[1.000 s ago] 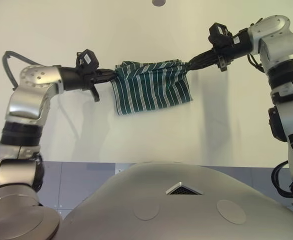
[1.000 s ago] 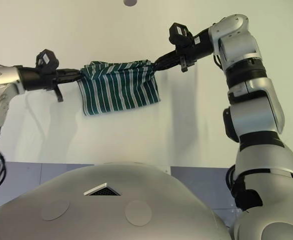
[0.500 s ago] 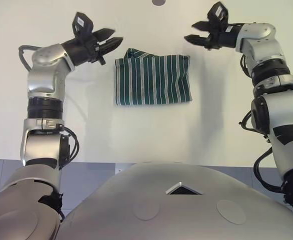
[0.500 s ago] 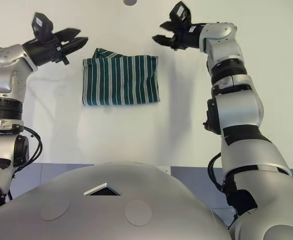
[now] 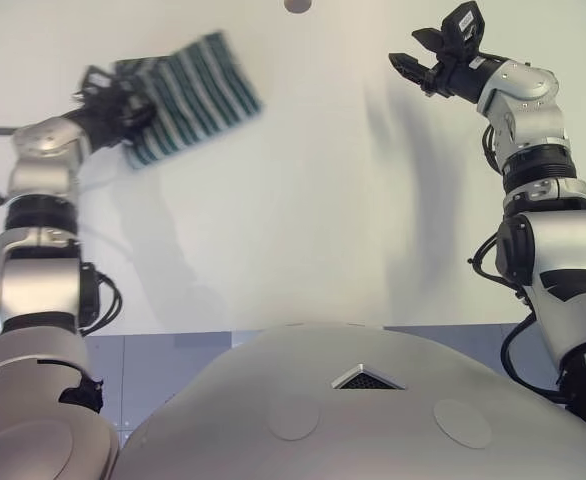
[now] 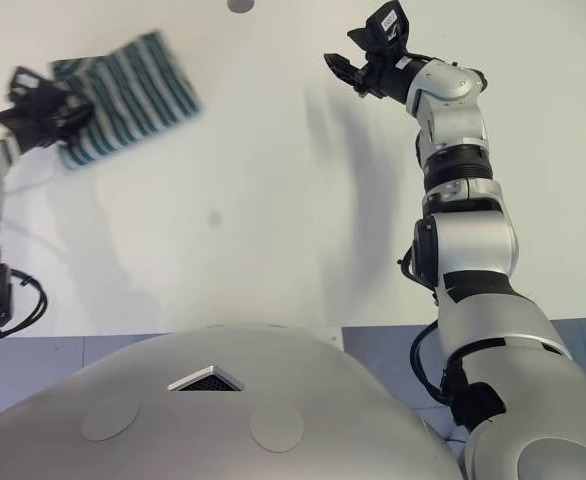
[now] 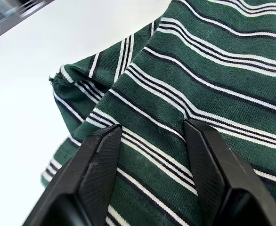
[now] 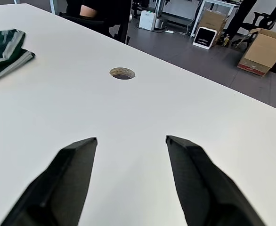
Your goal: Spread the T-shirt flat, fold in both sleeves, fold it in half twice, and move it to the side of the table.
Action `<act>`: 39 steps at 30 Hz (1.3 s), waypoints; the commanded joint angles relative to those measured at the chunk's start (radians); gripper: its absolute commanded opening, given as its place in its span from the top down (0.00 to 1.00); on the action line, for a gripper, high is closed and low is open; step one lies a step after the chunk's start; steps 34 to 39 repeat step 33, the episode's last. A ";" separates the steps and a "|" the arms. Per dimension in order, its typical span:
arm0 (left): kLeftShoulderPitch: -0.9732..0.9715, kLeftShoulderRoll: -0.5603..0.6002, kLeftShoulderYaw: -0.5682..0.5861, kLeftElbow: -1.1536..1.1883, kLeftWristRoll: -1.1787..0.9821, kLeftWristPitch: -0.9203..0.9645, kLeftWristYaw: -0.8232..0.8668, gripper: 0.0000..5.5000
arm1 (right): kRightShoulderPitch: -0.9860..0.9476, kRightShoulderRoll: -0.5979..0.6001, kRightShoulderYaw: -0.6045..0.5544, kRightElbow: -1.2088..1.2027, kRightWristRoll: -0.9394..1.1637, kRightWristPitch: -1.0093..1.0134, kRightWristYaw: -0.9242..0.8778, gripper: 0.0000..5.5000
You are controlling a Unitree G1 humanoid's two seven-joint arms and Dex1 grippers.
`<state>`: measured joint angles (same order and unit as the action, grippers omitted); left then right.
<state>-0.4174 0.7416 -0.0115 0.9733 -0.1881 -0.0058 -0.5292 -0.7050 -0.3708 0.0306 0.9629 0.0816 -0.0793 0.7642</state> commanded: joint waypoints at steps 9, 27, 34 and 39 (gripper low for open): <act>0.347 -0.175 0.216 -0.571 -0.086 0.380 0.474 0.57 | 0.141 0.105 -0.072 -0.148 0.027 0.022 -0.203 0.50; 0.315 -0.052 0.437 -0.896 -0.217 0.291 0.123 0.57 | 0.505 0.089 -0.248 -0.563 0.017 -0.098 -0.570 0.50; 0.401 -0.062 0.487 -0.968 -0.196 0.315 0.130 0.57 | 0.492 0.070 -0.233 -0.541 0.014 -0.085 -0.565 0.50; 0.401 -0.062 0.487 -0.968 -0.196 0.315 0.130 0.57 | 0.492 0.070 -0.233 -0.541 0.014 -0.085 -0.565 0.50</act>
